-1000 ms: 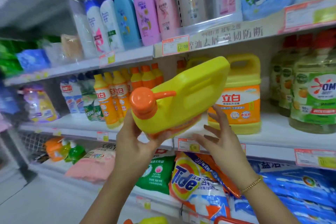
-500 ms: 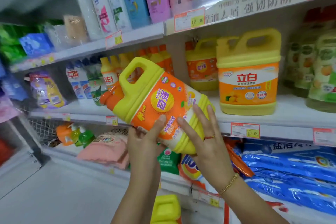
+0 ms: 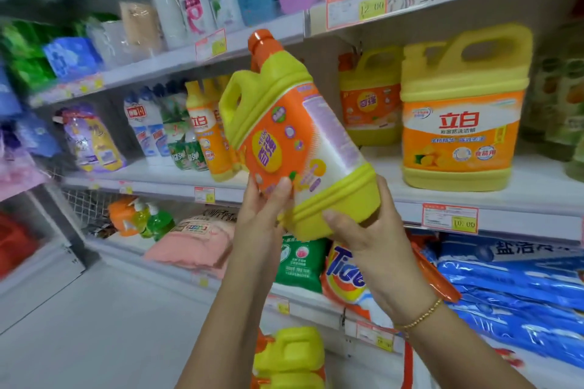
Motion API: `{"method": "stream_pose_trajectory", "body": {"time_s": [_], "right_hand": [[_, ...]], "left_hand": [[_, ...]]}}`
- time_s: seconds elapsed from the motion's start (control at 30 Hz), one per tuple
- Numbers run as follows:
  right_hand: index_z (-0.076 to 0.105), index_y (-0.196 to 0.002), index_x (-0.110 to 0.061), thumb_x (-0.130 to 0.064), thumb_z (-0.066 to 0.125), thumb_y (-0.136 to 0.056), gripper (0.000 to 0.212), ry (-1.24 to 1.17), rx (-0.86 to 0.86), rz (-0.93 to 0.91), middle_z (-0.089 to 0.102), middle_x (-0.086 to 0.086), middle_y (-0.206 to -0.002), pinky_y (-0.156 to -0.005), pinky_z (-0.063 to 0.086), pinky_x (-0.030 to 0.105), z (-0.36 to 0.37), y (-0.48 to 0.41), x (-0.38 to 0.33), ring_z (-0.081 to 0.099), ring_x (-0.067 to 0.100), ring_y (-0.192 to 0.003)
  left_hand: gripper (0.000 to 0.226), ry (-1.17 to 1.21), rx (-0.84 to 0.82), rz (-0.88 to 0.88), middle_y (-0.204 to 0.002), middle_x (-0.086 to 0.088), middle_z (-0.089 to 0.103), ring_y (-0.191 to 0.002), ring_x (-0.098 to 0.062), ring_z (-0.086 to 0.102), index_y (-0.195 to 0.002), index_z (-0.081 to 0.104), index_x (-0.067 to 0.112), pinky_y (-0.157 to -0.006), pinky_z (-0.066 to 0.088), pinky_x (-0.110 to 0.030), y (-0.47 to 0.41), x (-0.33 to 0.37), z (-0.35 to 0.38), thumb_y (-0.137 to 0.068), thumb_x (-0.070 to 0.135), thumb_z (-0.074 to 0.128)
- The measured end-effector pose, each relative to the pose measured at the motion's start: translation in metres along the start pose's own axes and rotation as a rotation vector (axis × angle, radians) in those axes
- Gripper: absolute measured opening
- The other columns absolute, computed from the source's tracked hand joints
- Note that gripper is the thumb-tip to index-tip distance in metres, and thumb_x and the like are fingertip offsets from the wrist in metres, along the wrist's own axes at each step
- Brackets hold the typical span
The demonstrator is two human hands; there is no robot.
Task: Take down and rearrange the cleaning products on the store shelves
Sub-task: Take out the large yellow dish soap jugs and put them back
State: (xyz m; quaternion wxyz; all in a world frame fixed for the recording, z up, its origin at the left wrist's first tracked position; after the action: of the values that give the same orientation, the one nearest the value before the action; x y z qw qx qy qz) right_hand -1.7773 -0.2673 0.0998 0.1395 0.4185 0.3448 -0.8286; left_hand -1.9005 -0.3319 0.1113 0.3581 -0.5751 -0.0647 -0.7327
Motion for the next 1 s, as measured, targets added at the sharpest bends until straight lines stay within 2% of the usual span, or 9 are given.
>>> {"method": "stream_pose_trajectory", "body": {"time_s": [0.17,0.3,0.37,0.43,0.5,0.57,0.7,0.87,1.0], "right_hand": [[0.047,-0.13,-0.022,-0.037,0.079,-0.065,0.074,-0.238,-0.086,0.318,0.061,0.012,-0.125,-0.072,0.055,0.052,-0.016,-0.001,0.011,0.064,0.033,-0.106],[0.038,-0.135,-0.045,-0.029,0.061,-0.084,0.059,-0.008,0.006,0.265,0.059,-0.004,-0.124,-0.065,0.058,0.046,-0.02,-0.007,0.0,0.065,0.023,-0.103],[0.034,-0.135,-0.052,-0.037,0.06,-0.087,0.057,0.263,0.033,0.118,0.051,-0.006,-0.133,-0.079,0.057,0.046,-0.017,-0.005,-0.006,0.058,0.018,-0.114],[0.025,-0.135,-0.059,-0.053,0.067,-0.075,0.074,0.619,0.004,0.018,0.021,-0.004,-0.152,-0.106,0.039,0.036,-0.009,0.001,-0.004,0.028,0.01,-0.138],[0.007,-0.14,-0.056,-0.05,0.08,-0.059,0.11,0.862,-0.006,0.004,-0.016,-0.011,-0.154,-0.101,0.025,0.013,-0.003,0.009,0.004,0.004,-0.008,-0.132],[-0.006,-0.144,-0.048,-0.042,0.087,-0.051,0.132,0.955,-0.005,-0.082,-0.028,-0.009,-0.151,-0.09,0.022,0.0,0.003,0.015,0.008,-0.001,-0.018,-0.121],[-0.004,-0.146,-0.043,-0.03,0.088,-0.054,0.131,0.896,0.011,-0.194,-0.011,-0.006,-0.155,-0.087,0.019,-0.011,-0.01,0.013,0.007,-0.01,-0.034,-0.119],[0.005,-0.145,-0.046,-0.033,0.082,-0.051,0.122,0.755,-0.137,-0.153,0.017,-0.005,-0.152,-0.108,0.038,0.041,-0.019,0.01,0.006,0.021,0.012,-0.142],[0.014,-0.143,-0.045,-0.013,0.082,-0.056,0.115,0.477,-0.281,-0.099,0.047,-0.01,-0.136,-0.092,0.048,0.022,0.002,0.019,0.007,0.053,0.008,-0.12]], "left_hand": [[0.074,0.074,-0.01,-0.104,-0.133,-0.017,0.058,-0.125,-0.038,0.053,-0.137,0.048,0.013,-0.106,0.034,-0.064,-0.007,-0.002,-0.026,-0.072,0.035,0.075],[0.076,0.009,0.079,-0.18,-0.125,-0.018,0.063,-0.105,-0.037,0.063,-0.13,0.055,0.012,-0.081,0.055,-0.053,-0.004,-0.008,-0.031,-0.063,0.042,0.074],[0.073,-0.01,0.103,-0.185,-0.12,-0.018,0.066,-0.101,-0.036,0.066,-0.126,0.058,0.011,-0.082,0.055,-0.053,-0.002,-0.011,-0.031,-0.061,0.04,0.076],[0.057,-0.034,0.133,-0.145,-0.11,-0.014,0.071,-0.1,-0.034,0.067,-0.114,0.064,0.012,-0.086,0.055,-0.05,-0.001,-0.009,-0.031,-0.061,0.025,0.082],[0.047,-0.04,0.161,-0.086,-0.103,-0.012,0.073,-0.092,-0.029,0.07,-0.1,0.066,0.015,-0.079,0.058,-0.042,0.003,-0.002,-0.024,-0.055,0.015,0.081],[0.053,-0.083,0.14,-0.02,-0.105,-0.011,0.073,-0.094,-0.027,0.071,-0.105,0.064,0.013,-0.082,0.058,-0.043,0.008,0.003,-0.013,-0.055,0.008,0.083],[0.068,-0.239,-0.033,0.116,-0.108,0.0,0.073,-0.101,-0.02,0.069,-0.112,0.061,0.02,-0.084,0.057,-0.037,0.018,0.022,0.007,-0.048,0.026,0.083],[0.086,-0.427,-0.199,0.153,-0.118,0.001,0.069,-0.107,-0.014,0.066,-0.129,0.05,0.014,-0.087,0.054,-0.032,0.029,0.025,0.02,-0.053,0.036,0.083],[0.096,-0.356,-0.164,0.09,-0.116,0.01,0.069,-0.109,-0.009,0.065,-0.13,0.049,0.021,-0.087,0.053,-0.029,0.023,0.027,0.012,-0.053,0.071,0.076]]}}
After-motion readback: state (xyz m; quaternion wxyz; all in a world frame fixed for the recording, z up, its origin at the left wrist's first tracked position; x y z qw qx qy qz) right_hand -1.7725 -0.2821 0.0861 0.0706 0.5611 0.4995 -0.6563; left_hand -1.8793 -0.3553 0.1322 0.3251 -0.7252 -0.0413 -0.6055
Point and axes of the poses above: each hand's wrist, its own y-axis away from the middle knuckle, its own z-axis out of the palm, x = y × z, the point moved 5 cm from there along -y, towards the middle knuckle
